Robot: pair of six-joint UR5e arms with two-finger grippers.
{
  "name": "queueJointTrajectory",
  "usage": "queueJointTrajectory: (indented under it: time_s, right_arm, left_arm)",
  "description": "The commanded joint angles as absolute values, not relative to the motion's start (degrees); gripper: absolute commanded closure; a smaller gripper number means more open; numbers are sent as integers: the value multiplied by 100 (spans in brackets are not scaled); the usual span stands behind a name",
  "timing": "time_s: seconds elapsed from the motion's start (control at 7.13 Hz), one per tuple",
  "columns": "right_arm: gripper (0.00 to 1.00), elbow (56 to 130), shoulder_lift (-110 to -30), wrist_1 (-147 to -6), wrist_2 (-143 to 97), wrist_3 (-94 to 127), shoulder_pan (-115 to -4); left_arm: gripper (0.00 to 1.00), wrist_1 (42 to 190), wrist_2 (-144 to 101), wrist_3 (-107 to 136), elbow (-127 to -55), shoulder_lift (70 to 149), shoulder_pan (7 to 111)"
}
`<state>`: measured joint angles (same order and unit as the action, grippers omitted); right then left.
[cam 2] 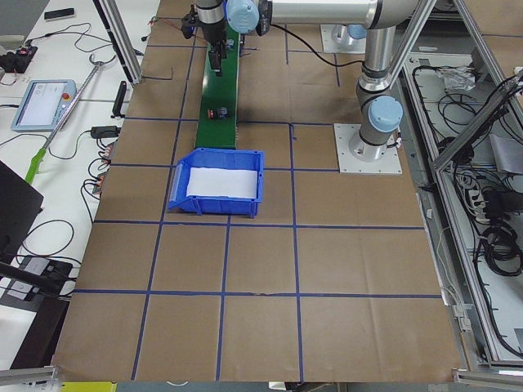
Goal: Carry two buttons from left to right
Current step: 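Lower the right gripper onto the yellow button at the conveyor end and grasp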
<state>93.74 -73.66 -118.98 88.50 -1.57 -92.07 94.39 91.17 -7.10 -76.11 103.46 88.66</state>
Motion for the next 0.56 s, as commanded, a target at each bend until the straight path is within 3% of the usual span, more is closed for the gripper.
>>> queueJointTrajectory:
  time_s: [0.0,0.28,0.42]
  right_arm:
    - [0,9325,-6865,-12093,8780,-132,-9167]
    - [0,9431,-6715,-12059,8798,-132,-9167]
    - [0,9448,-6602,-12067,8833,-149,-9167]
  left_arm:
    - [0,9483,9105,-712,-7742,10117,8851]
    - [1,9265,9097,-685,-8434,9697,8824]
    - [0,9064,9105,-659,-8437,9660,8824]
